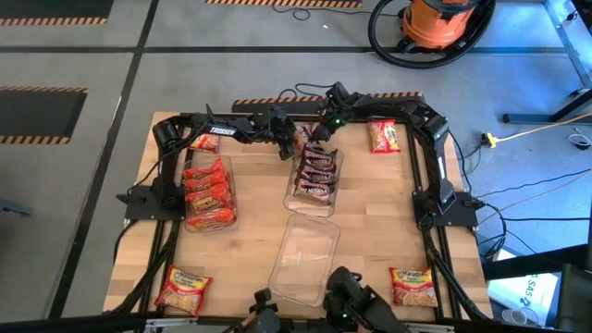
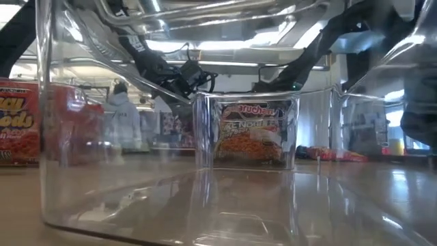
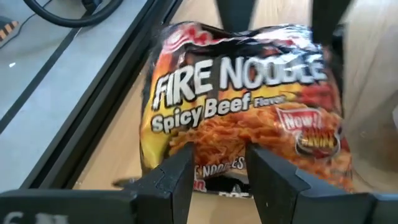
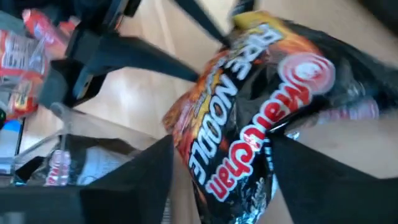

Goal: Sort Maruchan noodles
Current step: Put the black noodle pack into the top right transparent bin

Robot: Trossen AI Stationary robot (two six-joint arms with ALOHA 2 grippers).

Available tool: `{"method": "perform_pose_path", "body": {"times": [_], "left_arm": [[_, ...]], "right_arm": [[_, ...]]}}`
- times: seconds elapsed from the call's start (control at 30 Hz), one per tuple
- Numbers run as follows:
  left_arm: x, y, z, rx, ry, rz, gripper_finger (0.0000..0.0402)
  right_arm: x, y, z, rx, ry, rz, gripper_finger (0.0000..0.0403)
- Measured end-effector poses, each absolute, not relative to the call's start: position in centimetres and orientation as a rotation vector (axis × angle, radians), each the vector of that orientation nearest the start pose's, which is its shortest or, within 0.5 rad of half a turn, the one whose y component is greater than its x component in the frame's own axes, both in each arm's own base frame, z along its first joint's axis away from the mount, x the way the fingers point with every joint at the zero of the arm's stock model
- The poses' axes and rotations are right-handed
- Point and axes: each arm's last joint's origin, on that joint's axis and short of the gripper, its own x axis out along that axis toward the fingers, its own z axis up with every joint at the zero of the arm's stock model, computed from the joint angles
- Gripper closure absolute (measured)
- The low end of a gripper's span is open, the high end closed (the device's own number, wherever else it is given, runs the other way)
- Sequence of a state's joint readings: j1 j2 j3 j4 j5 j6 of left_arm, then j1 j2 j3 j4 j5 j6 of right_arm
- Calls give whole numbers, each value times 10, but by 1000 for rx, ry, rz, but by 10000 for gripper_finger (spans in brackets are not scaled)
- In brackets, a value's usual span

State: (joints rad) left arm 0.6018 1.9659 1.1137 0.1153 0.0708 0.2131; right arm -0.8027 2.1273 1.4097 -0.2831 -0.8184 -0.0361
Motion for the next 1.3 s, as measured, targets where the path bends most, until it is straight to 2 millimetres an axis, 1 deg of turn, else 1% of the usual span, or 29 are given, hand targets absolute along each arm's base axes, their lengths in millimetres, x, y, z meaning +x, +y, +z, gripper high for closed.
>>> {"method": "perform_pose_path", "body": {"times": [0.17,0.37,0.4,0.43,0.5,0.63,0.83,0.97,1.03,1.17,1.23,1.3], "left_arm": [[330,224,137,-48,754,428,266],[330,225,137,-45,755,435,266],[330,225,137,-42,757,442,266],[330,225,138,-38,759,451,266],[328,224,142,-34,769,468,266],[321,221,164,-2,782,531,266],[302,211,212,31,771,605,266],[294,206,233,42,729,612,266],[292,204,239,43,714,615,266],[292,203,240,44,711,613,266],[292,202,239,34,721,608,266],[293,200,235,28,739,591,266]], "right_arm": [[321,-288,137,649,718,17,257],[320,-289,137,603,729,-5,377],[320,-289,137,594,727,-3,389],[320,-289,138,580,724,2,394],[320,-289,141,559,722,7,391],[321,-285,152,499,714,8,399],[317,-282,185,374,663,-2,402],[316,-278,209,276,621,-11,403],[315,-276,215,256,614,-7,403],[316,-272,214,259,641,-27,403],[316,-272,212,312,674,-101,403],[310,-277,210,361,722,-206,398]]}}
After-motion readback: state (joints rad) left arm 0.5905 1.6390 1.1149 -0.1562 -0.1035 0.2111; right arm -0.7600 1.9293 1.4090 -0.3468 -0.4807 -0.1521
